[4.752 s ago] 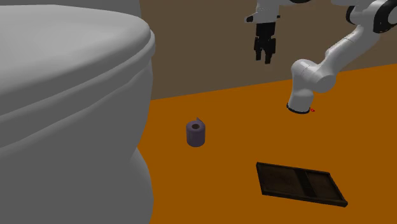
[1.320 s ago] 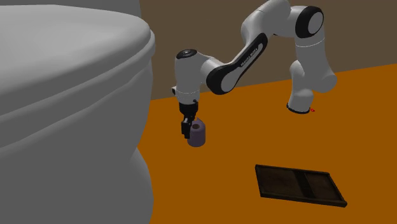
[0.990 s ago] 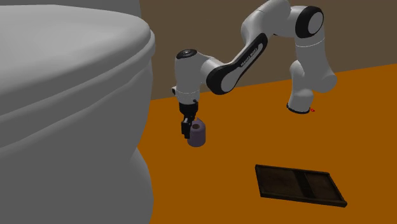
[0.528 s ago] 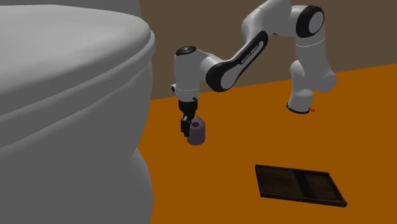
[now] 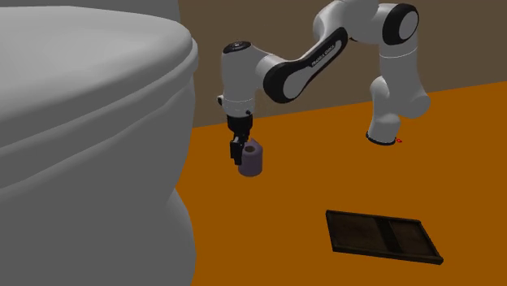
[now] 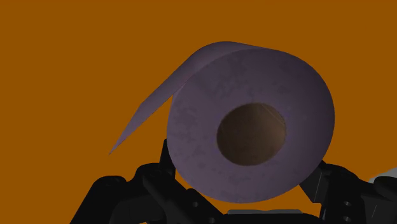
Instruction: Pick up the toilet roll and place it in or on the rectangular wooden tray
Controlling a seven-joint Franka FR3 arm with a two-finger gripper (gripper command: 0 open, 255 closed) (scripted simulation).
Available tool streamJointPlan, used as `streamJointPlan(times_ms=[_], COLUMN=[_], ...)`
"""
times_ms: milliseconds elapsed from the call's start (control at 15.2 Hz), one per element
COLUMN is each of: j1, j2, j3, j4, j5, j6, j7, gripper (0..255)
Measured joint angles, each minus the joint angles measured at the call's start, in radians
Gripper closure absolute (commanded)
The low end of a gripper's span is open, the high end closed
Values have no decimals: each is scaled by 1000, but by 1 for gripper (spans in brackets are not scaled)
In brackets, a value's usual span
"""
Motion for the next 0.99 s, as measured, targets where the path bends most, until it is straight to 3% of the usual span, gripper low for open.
streamJointPlan(times_ms=[792, 990], j1=[1, 12], j2=[-39, -64], j3=[6, 14], j4=[104, 83], j5=[12, 15], j6=[-142, -146], j7=[-6, 13], gripper=[255, 255])
